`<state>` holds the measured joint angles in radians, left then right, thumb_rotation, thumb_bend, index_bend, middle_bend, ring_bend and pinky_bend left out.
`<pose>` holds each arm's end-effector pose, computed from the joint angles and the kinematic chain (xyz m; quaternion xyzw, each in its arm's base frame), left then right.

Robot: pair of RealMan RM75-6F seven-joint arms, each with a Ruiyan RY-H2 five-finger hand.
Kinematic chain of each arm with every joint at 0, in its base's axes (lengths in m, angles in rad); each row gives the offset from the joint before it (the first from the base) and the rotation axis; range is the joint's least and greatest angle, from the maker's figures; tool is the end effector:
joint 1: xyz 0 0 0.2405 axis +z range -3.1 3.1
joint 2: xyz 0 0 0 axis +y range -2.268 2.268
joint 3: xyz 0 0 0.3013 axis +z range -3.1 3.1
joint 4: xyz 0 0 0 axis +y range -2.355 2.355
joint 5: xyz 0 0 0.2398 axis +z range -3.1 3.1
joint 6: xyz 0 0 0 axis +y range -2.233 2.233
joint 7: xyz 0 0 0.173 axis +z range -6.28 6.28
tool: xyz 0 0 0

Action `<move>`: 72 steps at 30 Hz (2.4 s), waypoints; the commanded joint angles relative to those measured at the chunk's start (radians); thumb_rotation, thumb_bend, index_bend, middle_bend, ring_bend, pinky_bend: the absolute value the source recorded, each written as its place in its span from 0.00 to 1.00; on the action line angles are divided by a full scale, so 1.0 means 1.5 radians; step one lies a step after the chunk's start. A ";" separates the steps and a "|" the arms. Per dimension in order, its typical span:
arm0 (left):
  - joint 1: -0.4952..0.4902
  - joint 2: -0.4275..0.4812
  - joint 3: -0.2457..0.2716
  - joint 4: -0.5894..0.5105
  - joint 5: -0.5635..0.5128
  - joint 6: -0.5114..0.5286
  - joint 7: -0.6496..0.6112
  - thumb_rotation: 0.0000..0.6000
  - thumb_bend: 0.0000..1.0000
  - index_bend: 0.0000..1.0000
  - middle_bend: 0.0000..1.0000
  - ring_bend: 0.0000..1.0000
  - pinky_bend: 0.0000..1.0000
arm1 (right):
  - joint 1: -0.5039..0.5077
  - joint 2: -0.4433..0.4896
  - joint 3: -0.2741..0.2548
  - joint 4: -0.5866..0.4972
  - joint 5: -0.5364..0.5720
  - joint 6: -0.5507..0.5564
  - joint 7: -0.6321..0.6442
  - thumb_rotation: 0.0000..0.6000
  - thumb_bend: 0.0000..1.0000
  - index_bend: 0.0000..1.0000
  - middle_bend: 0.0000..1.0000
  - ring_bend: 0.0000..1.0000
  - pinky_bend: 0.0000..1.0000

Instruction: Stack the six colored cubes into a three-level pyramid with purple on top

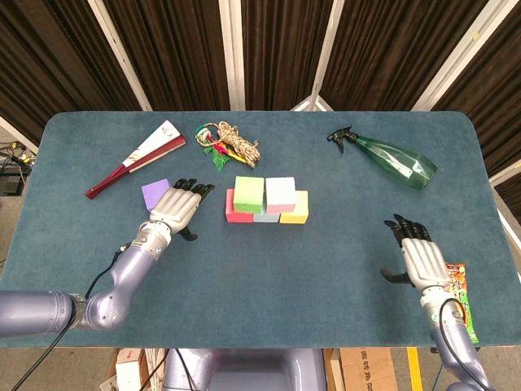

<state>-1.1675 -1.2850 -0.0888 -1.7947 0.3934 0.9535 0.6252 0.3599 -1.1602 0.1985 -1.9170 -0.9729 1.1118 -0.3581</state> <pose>-0.0931 0.4369 0.0002 -0.7682 -0.4009 -0.2513 0.4312 -0.2803 -0.3087 0.0797 0.6067 -0.5142 0.3193 0.5153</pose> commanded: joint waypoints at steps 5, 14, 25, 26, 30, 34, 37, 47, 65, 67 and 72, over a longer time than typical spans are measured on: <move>0.003 0.004 -0.002 -0.007 -0.002 0.004 -0.001 1.00 0.22 0.06 0.11 0.00 0.00 | 0.053 -0.053 -0.002 0.000 0.083 -0.005 -0.078 1.00 0.25 0.14 0.05 0.05 0.00; 0.006 0.011 -0.009 -0.006 -0.006 0.002 -0.009 1.00 0.22 0.06 0.11 0.00 0.00 | 0.098 -0.105 -0.001 0.002 0.144 0.028 -0.145 1.00 0.25 0.14 0.05 0.05 0.00; 0.006 0.016 -0.009 -0.010 -0.010 -0.004 -0.007 1.00 0.22 0.06 0.11 0.00 0.00 | 0.155 -0.145 0.026 -0.011 0.215 0.062 -0.200 1.00 0.25 0.14 0.05 0.05 0.00; 0.006 0.016 -0.009 -0.010 -0.010 -0.003 -0.008 1.00 0.22 0.06 0.11 0.00 0.00 | 0.160 -0.148 0.028 -0.013 0.221 0.065 -0.205 1.00 0.25 0.14 0.05 0.05 0.00; 0.007 0.015 -0.009 -0.010 -0.010 -0.003 -0.009 1.00 0.22 0.06 0.11 0.00 0.00 | 0.188 -0.161 0.044 -0.025 0.248 0.077 -0.228 1.00 0.25 0.14 0.05 0.05 0.00; 0.007 0.017 -0.011 -0.012 -0.009 -0.002 -0.011 1.00 0.22 0.06 0.11 0.00 0.00 | 0.211 -0.174 0.054 -0.028 0.270 0.085 -0.243 1.00 0.25 0.14 0.05 0.05 0.00; 0.009 0.018 -0.011 -0.014 -0.007 -0.003 -0.014 1.00 0.22 0.06 0.11 0.00 0.00 | 0.223 -0.182 0.057 -0.025 0.283 0.083 -0.242 1.00 0.25 0.14 0.05 0.05 0.00; 0.017 0.022 -0.015 -0.014 -0.006 -0.015 -0.035 1.00 0.21 0.06 0.11 0.00 0.00 | 0.257 -0.198 0.067 -0.001 0.321 0.078 -0.241 1.00 0.25 0.14 0.05 0.05 0.00; 0.017 0.004 -0.014 -0.002 0.005 -0.011 -0.036 1.00 0.21 0.06 0.12 0.00 0.00 | 0.290 -0.207 0.072 0.022 0.356 0.076 -0.226 1.00 0.25 0.14 0.05 0.05 0.00; 0.016 0.002 -0.014 -0.001 0.006 -0.011 -0.036 1.00 0.21 0.06 0.12 0.00 0.00 | 0.293 -0.208 0.071 0.025 0.358 0.074 -0.224 1.00 0.25 0.14 0.05 0.05 0.00; 0.016 -0.005 -0.016 0.003 0.009 -0.006 -0.035 1.00 0.21 0.06 0.12 0.00 0.00 | 0.301 -0.210 0.071 0.028 0.361 0.072 -0.221 1.00 0.25 0.14 0.05 0.05 0.00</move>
<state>-1.1441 -1.2923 -0.1116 -1.7917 0.4066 0.9432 0.5730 0.8105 -1.4745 0.3053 -1.8745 -0.4310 1.2191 -0.6906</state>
